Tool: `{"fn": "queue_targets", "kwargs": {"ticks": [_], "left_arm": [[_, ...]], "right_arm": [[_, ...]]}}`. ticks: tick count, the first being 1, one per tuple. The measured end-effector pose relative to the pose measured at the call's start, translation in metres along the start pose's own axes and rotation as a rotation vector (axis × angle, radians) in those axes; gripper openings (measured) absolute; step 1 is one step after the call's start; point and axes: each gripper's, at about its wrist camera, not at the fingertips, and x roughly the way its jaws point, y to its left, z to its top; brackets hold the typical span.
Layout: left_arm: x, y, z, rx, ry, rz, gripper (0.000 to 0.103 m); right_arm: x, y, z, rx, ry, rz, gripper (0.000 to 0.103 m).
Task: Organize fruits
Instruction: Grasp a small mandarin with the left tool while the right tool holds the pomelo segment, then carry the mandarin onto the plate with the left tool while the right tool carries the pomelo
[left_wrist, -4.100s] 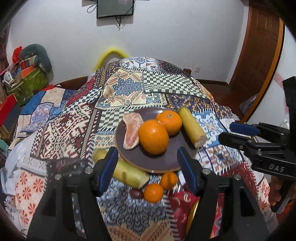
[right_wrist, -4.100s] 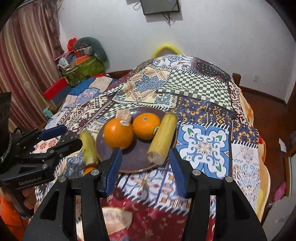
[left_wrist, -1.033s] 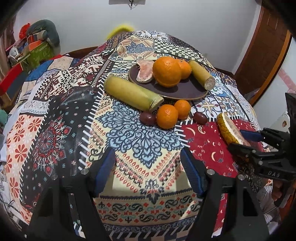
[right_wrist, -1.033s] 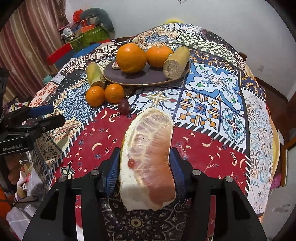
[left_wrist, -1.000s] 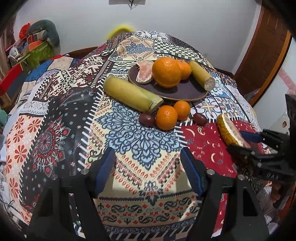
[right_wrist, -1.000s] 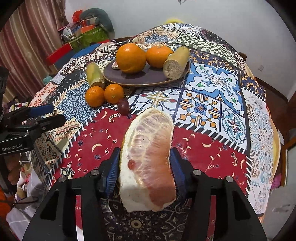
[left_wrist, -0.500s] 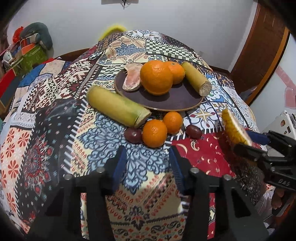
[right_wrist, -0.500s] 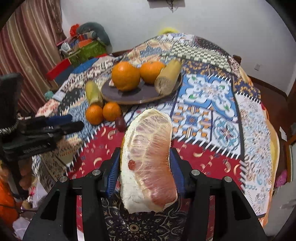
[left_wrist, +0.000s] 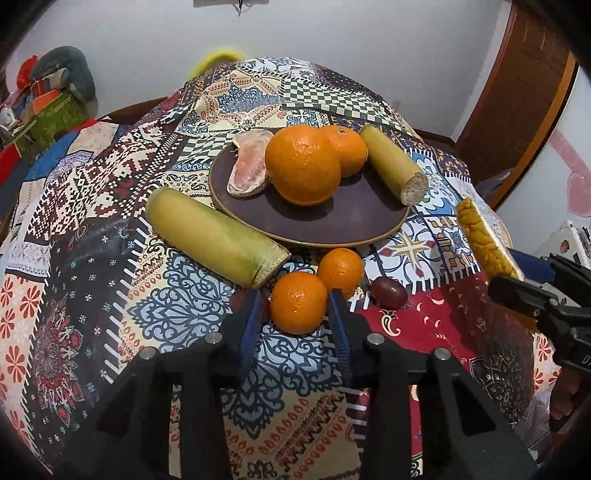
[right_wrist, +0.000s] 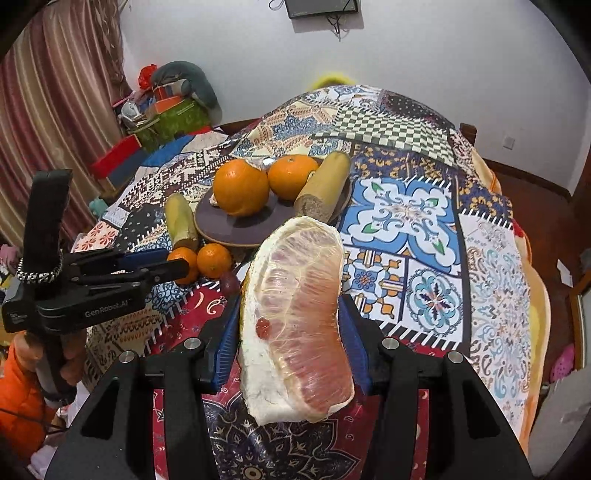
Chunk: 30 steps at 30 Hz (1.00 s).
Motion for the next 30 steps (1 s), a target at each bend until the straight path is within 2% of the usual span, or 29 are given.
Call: {"fn": "queue_targets", "kwargs": {"ticks": [5, 8, 15, 30], "left_arm": [[0.002, -0.001, 0.000, 0.016, -0.008, 0.001, 0.036], [0.001, -0.003, -0.002, 0.026, -0.016, -0.004, 0.032], [-0.004, -0.006, -0.002, 0.035, -0.028, -0.001, 0.031], [-0.044, -0.002, 0.018, 0.039, -0.140, 0.012, 0.031]], "right_arm": [[0.008, -0.002, -0.001, 0.009, 0.017, 0.010, 0.047], [0.009, -0.003, -0.001, 0.012, 0.018, 0.011, 0.047], [0.007, -0.003, 0.002, 0.003, 0.013, -0.001, 0.047], [0.000, 0.011, 0.031, -0.055, -0.066, -0.014, 0.047]]}}
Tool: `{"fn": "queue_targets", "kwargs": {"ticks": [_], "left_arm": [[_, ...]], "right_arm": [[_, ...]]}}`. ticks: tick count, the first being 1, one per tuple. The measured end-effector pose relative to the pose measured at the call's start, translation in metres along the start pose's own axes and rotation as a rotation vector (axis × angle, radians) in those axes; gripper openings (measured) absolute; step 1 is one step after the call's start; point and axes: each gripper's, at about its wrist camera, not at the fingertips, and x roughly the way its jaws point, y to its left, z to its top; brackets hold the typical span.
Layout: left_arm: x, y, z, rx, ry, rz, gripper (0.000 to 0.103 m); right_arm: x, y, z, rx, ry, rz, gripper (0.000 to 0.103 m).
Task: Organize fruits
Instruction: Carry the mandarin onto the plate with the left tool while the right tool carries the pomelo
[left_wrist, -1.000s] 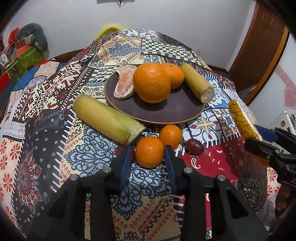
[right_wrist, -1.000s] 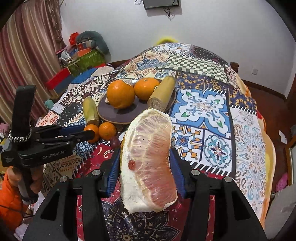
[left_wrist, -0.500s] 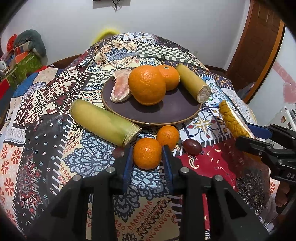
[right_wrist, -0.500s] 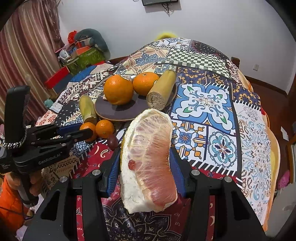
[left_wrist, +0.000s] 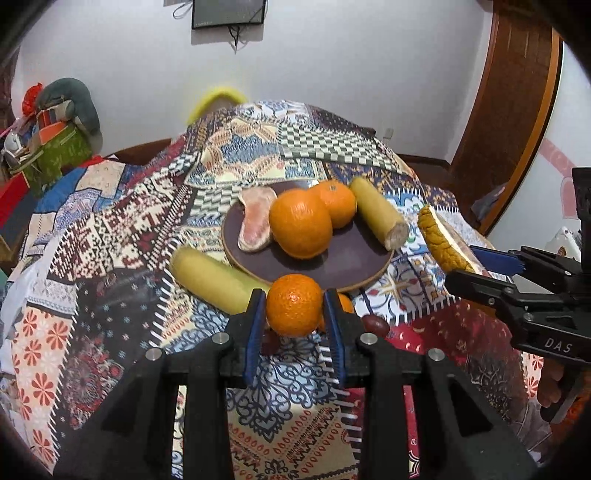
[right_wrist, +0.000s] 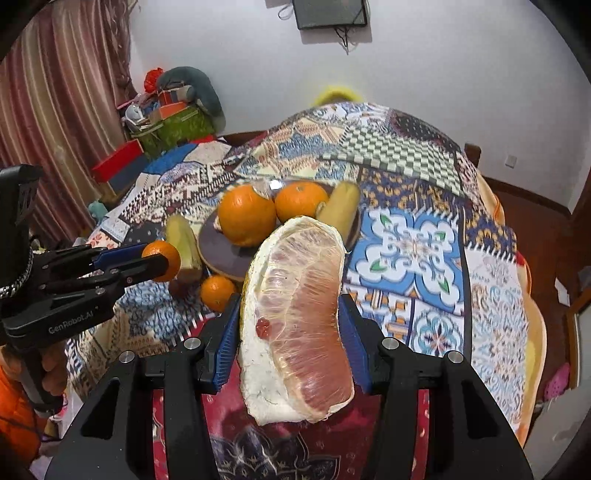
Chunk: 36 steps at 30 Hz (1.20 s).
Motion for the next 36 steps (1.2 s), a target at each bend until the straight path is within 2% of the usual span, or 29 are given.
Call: {"fn": "queue_targets", "kwargs": {"ticks": [9, 21, 27, 36], "left_arm": [[-0.003, 0.008, 0.018, -0.008, -0.045, 0.005, 0.031], [0.007, 0.024, 0.037, -0.028, -0.079, 0.018, 0.031], [0.019, 0.029, 0.043, -0.024, -0.074, 0.021, 0.031], [0.048, 0.035, 0.044, -0.034, -0.028, 0.016, 0.031]], "right_arm": [[0.001, 0.010, 0.027, -0.030, -0.065, 0.004, 0.047], [0.023, 0.017, 0.059, -0.042, -0.120, -0.006, 0.047], [0.041, 0.014, 0.073, -0.033, -0.119, -0.005, 0.047], [0.070, 0.014, 0.077, -0.073, -0.072, -0.028, 0.047]]}}
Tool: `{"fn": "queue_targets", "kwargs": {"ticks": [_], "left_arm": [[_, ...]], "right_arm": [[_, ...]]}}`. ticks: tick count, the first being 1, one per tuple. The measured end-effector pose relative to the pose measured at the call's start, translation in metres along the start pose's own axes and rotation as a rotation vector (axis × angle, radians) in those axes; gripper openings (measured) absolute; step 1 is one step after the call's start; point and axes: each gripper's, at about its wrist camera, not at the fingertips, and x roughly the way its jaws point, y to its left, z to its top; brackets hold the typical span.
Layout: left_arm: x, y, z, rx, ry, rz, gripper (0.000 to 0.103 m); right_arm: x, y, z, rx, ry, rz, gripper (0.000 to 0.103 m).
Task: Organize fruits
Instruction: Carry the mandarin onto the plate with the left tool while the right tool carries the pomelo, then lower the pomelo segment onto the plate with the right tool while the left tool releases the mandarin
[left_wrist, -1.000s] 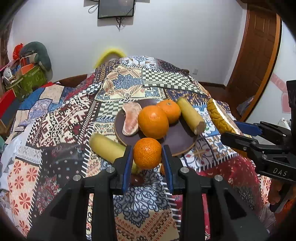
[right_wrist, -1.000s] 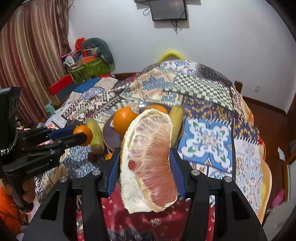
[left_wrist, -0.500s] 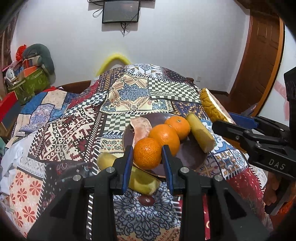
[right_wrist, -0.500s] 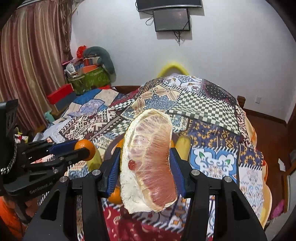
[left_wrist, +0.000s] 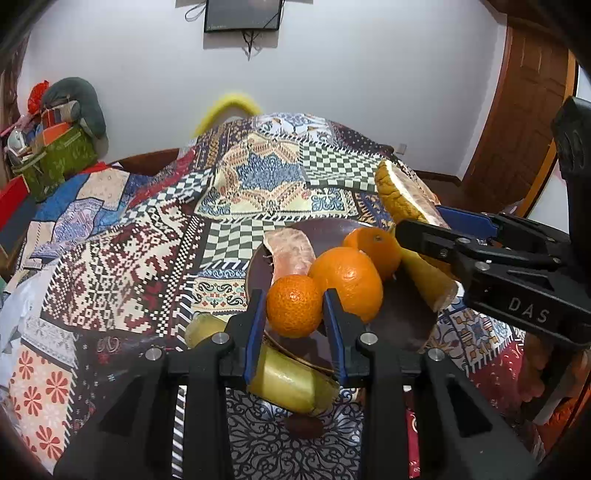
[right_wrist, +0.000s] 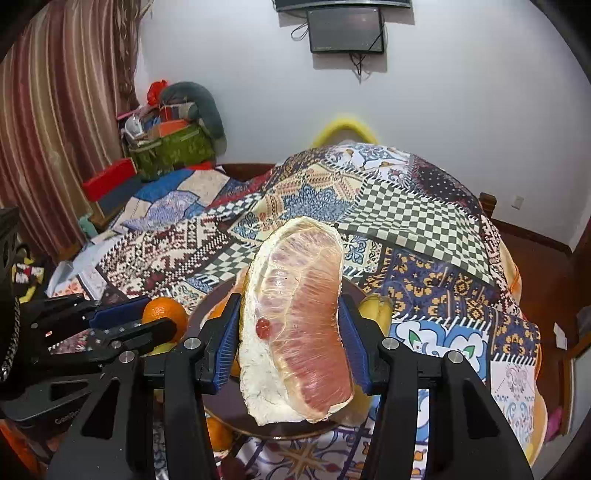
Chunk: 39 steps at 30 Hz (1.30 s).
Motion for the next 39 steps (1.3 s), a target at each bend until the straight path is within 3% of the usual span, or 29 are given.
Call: {"fn": "queue_targets", "kwargs": {"ticks": [13, 37, 39], "left_arm": [[0.030, 0.001, -0.008, -0.008, 0.069, -0.014, 0.031], [0.017, -0.001, -0.012, -0.006, 0.082, -0.004, 0.032], [0.012, 0.000, -0.013, -0.009, 0.077, 0.002, 0.037]], "right_arm": [[0.023, -0.007, -0.008, 0.016, 0.056, 0.028, 0.048], [0.005, -0.008, -0.011, 0.013, 0.070, 0.015, 0.050], [0.002, -0.008, -0.010, 0.015, 0.066, 0.016, 0.050]]}}
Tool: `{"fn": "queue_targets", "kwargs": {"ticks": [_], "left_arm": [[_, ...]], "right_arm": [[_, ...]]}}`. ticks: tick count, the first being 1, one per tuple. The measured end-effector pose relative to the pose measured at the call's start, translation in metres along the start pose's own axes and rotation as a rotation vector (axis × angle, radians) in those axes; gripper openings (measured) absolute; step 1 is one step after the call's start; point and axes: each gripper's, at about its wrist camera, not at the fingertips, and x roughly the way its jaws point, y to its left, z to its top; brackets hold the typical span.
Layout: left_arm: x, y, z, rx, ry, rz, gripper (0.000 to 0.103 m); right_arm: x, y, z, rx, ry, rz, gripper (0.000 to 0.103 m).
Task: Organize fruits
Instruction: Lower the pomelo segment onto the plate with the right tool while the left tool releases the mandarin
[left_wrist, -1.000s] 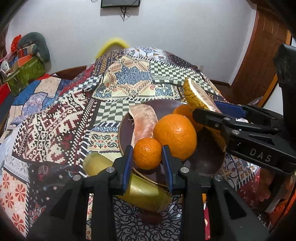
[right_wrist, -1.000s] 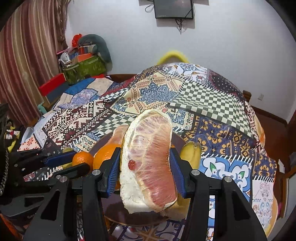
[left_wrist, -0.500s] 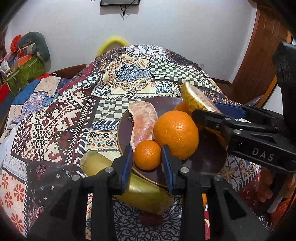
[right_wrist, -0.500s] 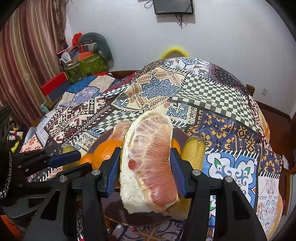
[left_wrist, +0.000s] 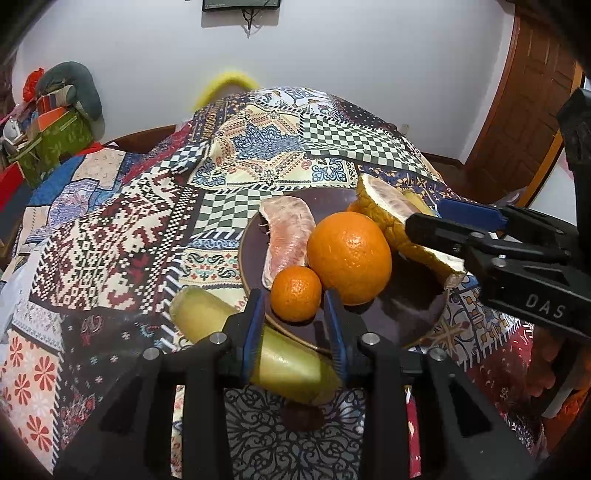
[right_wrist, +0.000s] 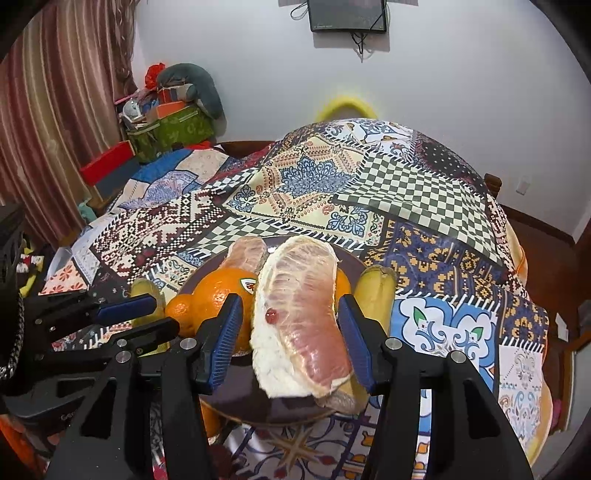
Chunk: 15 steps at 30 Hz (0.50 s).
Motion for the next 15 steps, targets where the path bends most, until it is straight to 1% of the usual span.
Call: {"fn": "queue_targets", "kwargs": {"ticks": [1, 3, 6, 9, 15], "left_arm": [[-0.003, 0.000, 0.000, -0.002, -0.005, 0.004, 0.038], [-0.009, 0.001, 0.000, -0.005, -0.015, 0.012, 0.045], [-0.020, 0.002, 0.000, -0.011, -0.033, 0.027, 0.050], [-0.027, 0.005, -0.002, -0.027, -0.040, 0.040, 0.050], [-0.027, 0.005, -0.014, -0.039, -0.005, 0.049, 0.051]], "right_arm": [[-0.003, 0.000, 0.000, 0.001, -0.005, 0.000, 0.050], [-0.009, 0.001, -0.001, -0.002, -0.012, 0.001, 0.050], [-0.020, 0.002, -0.004, -0.007, -0.024, 0.004, 0.050], [-0.026, 0.004, -0.007, -0.002, -0.026, 0.021, 0.050], [-0.034, 0.021, -0.023, -0.036, -0.014, 0.042, 0.050]]}}
